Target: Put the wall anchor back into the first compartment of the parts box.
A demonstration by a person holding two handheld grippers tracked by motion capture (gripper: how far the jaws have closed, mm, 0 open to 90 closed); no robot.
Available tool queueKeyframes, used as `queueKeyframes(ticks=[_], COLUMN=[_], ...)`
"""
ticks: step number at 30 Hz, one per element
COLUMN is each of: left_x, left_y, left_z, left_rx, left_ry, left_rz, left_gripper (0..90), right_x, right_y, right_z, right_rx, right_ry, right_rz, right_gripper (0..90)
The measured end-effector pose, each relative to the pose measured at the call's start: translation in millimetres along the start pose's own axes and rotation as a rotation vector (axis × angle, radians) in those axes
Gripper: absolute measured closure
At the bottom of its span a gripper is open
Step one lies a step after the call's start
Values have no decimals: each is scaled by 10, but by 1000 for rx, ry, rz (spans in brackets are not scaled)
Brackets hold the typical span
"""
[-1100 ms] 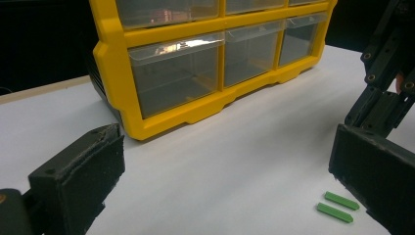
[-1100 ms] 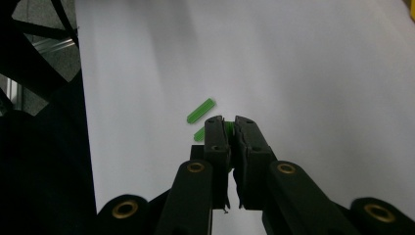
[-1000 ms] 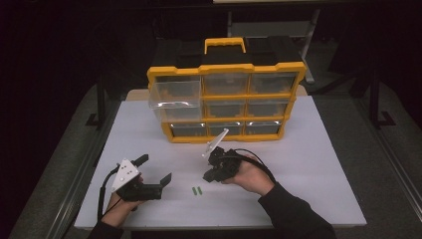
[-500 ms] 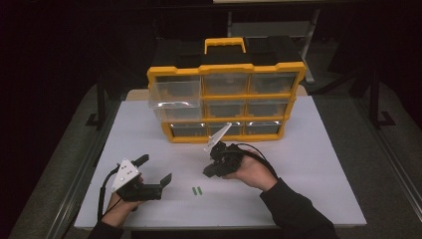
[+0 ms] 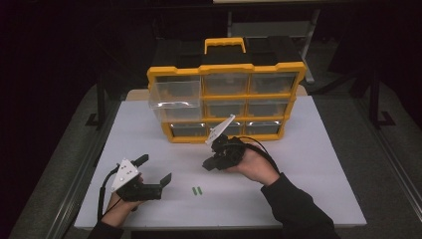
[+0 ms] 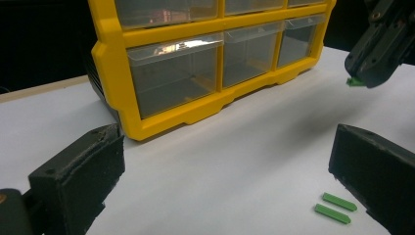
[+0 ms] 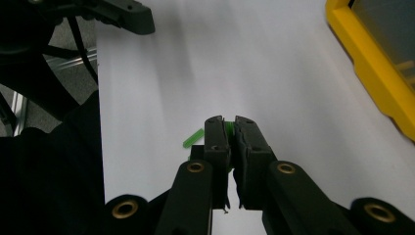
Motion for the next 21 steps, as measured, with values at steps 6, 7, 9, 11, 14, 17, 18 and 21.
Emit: queueKeyframes(ticks=[6,7,9,11,14,17,18,21], left_x=[2,2,2,3,4,7,7,7], left_y=[6,5,5,7,9,15,15,14], left_z=[1,0,0,-4,-5,-5,-5,-5], left_rx=[2,3,3,0,2,-2,-2,0], left_ry=[-1,0,-1,-3,-4,-3,-3,-3], left_rz=[0,0,1,2,2,0,0,-1], left_gripper=[0,0,0,0,0,0,0,0], right_x=[81,97,126,160,195,209,209,233], right_y=[-34,-34,-45,-46,-59,-63,-63,-76], right_z=[-51,-61,-83,-97,-114,-132,-132,-158], right_rx=[9,6,14,2,-2,0,0,19], right_ry=[-19,-21,-30,-34,-39,-44,-44,-44], right_rz=[1,2,4,2,0,-11,-11,-2], right_gripper=[844,844,844,844,844,844,844,844])
Point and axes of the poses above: each handheld gripper's, and its own axes: x roughly backward along the jaws, z roughly out of its underside, y roughly to its left, the point moved 6 cm from there along -x, roughly forward along the jaws, and after that the axes turned 7 degrees about -z, right-handed, at the moved point
